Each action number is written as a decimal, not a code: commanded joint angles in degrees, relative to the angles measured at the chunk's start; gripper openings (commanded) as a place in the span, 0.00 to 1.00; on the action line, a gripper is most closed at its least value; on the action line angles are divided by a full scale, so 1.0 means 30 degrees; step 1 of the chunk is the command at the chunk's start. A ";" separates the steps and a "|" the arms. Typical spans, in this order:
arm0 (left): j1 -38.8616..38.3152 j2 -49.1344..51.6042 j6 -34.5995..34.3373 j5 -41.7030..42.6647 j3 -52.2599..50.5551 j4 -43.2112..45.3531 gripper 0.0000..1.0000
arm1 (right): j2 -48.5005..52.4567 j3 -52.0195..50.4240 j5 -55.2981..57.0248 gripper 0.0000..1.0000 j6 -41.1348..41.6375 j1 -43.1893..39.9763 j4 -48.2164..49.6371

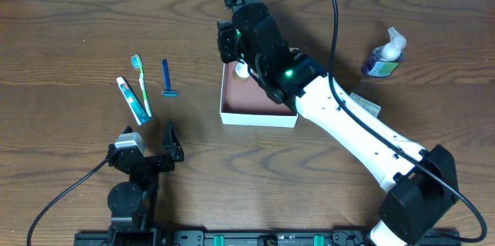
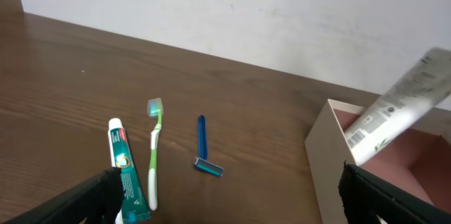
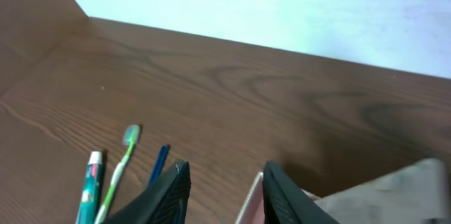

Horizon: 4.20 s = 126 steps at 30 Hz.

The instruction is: Pack container

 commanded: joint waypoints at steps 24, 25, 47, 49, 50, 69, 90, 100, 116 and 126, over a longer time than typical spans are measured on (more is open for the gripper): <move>0.0095 -0.0007 0.0262 -0.0080 -0.0663 -0.0255 0.98 | 0.0335 -0.1996 0.0364 0.31 0.3956 -0.6215 -0.8823; 0.0095 -0.0007 0.0270 -0.0080 -0.0663 -0.0255 0.98 | 0.0350 -0.2288 0.0342 0.31 0.4022 -0.6266 -0.8684; 0.0095 -0.0007 0.0262 -0.0080 -0.0663 -0.0255 0.98 | 0.0357 -0.5821 -0.1158 0.31 0.1836 -0.6397 -0.3315; 0.0095 -0.0007 0.0262 -0.0080 -0.0663 -0.0255 0.98 | 0.0357 -0.6113 -0.1231 0.31 0.1829 -0.6397 -0.2936; 0.0095 -0.0007 0.0262 -0.0080 -0.0663 -0.0255 0.98 | 0.0357 -0.6273 -0.1326 0.31 0.1836 -0.6397 -0.2761; 0.0095 -0.0007 0.0262 -0.0080 -0.0663 -0.0255 0.98 | 0.0350 -0.6637 -0.2339 0.01 0.1392 -0.6484 -0.1727; 0.0095 -0.0007 0.0262 -0.0080 -0.0663 -0.0255 0.98 | -0.3060 -0.5362 -0.4656 0.02 -0.0248 -0.4415 -0.0510; 0.0095 -0.0007 0.0262 -0.0080 -0.0663 -0.0255 0.98 | -0.2135 -0.5362 -0.4065 0.02 -0.1129 -0.1443 0.1552; 0.0095 -0.0007 0.0262 -0.0080 -0.0663 -0.0255 0.98 | 0.0226 -0.5362 -0.4073 0.04 -0.2178 -0.1027 0.4124; 0.0095 -0.0007 0.0262 -0.0080 -0.0663 -0.0255 0.98 | 0.0226 -0.5348 -0.4320 0.19 -0.2528 -0.1027 0.4692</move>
